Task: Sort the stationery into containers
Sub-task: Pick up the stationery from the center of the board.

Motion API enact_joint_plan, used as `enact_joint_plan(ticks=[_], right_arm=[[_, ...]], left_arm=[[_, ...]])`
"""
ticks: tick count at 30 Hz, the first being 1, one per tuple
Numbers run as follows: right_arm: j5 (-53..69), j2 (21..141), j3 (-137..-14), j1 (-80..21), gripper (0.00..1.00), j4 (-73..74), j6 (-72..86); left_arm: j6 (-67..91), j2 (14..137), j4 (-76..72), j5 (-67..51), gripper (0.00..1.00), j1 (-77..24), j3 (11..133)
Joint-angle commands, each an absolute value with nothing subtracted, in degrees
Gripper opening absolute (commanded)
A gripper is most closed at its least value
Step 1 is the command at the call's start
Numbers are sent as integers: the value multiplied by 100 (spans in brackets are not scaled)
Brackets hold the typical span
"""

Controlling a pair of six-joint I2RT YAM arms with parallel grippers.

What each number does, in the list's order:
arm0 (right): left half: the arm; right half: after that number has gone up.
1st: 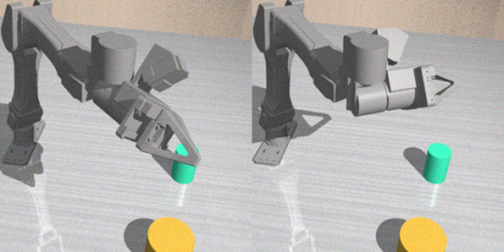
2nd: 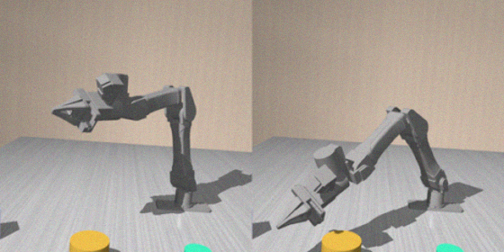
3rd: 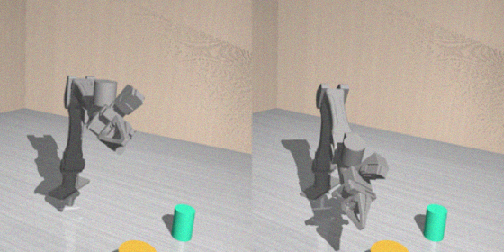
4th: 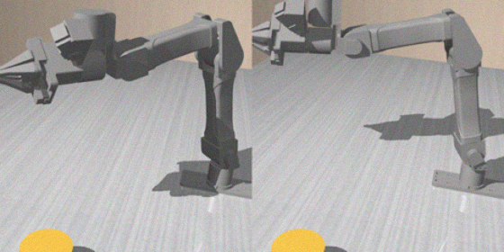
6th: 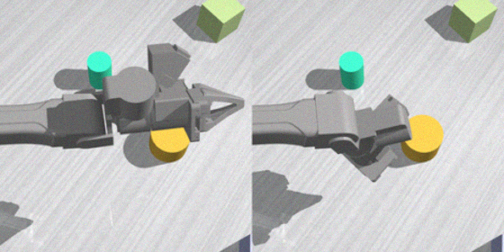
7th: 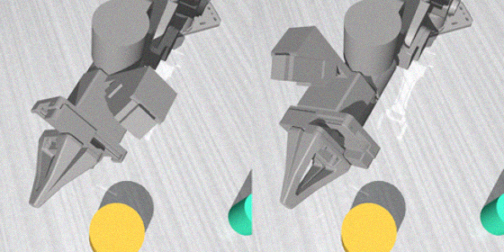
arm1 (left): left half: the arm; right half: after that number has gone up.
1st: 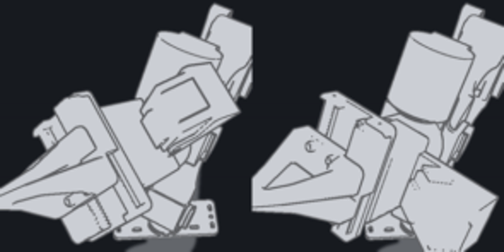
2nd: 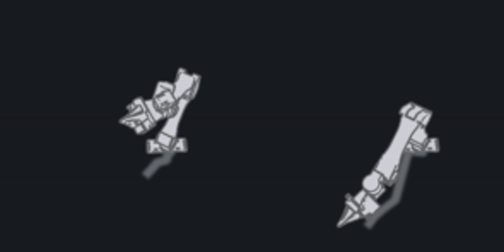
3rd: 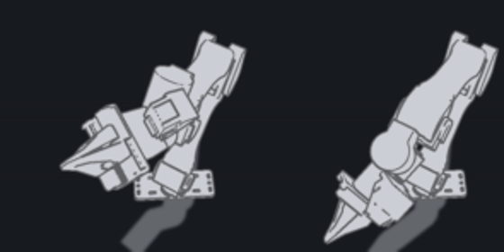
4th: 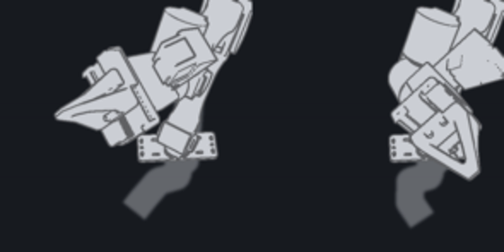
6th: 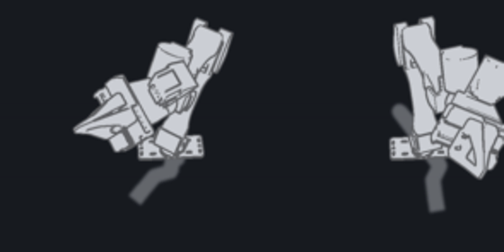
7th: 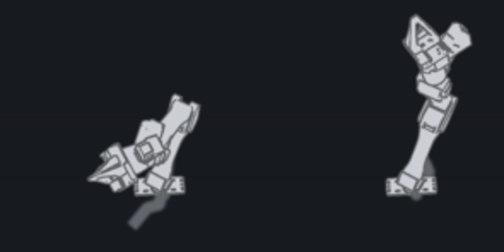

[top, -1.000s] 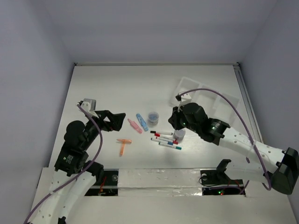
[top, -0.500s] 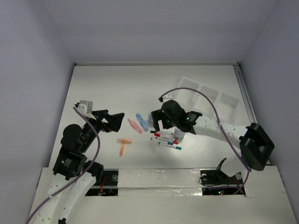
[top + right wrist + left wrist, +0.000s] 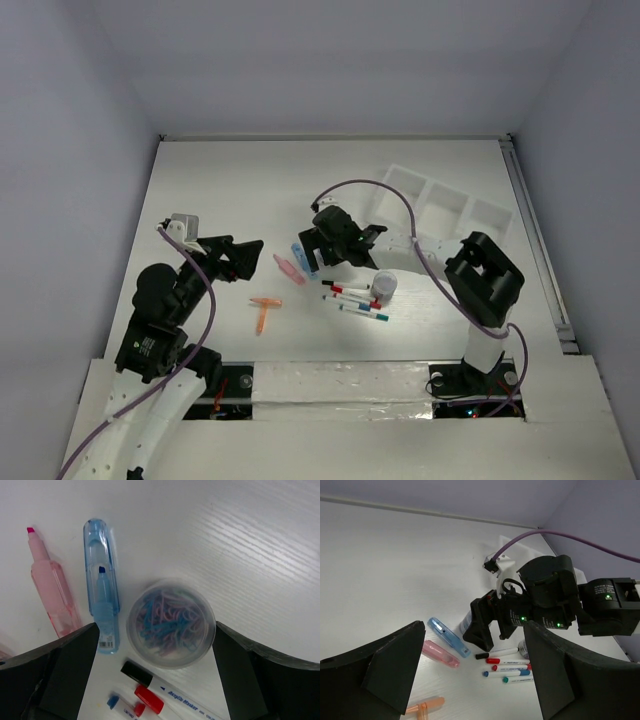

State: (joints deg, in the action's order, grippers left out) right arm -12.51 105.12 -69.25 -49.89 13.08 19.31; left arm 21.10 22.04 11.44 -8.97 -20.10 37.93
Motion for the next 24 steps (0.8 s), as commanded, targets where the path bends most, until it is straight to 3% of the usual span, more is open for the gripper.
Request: enact_joint_plan(ticks=[1, 12, 18, 21, 24], right_arm=[[-1599, 10634, -7408, -4992, 98, 1125, 1811], [-1943, 10661, -7445, -4939, 78, 1266, 1907], [-2030, 10626, -7497, -4939, 82, 1599, 1890], [-1978, 10600, -7418, -4939, 78, 1564, 1890], [-2074, 10547, -7409, -4939, 52, 1556, 1968]], left_arm=[[2136, 2241, 932, -905, 77, -1969, 3753], [2127, 2311, 897, -984, 77, -1917, 3744], [2101, 2347, 853, -1125, 76, -1802, 3735], [2101, 2320, 835, -1178, 76, -1740, 3735], [2101, 2320, 826, -1187, 76, -1687, 3727]])
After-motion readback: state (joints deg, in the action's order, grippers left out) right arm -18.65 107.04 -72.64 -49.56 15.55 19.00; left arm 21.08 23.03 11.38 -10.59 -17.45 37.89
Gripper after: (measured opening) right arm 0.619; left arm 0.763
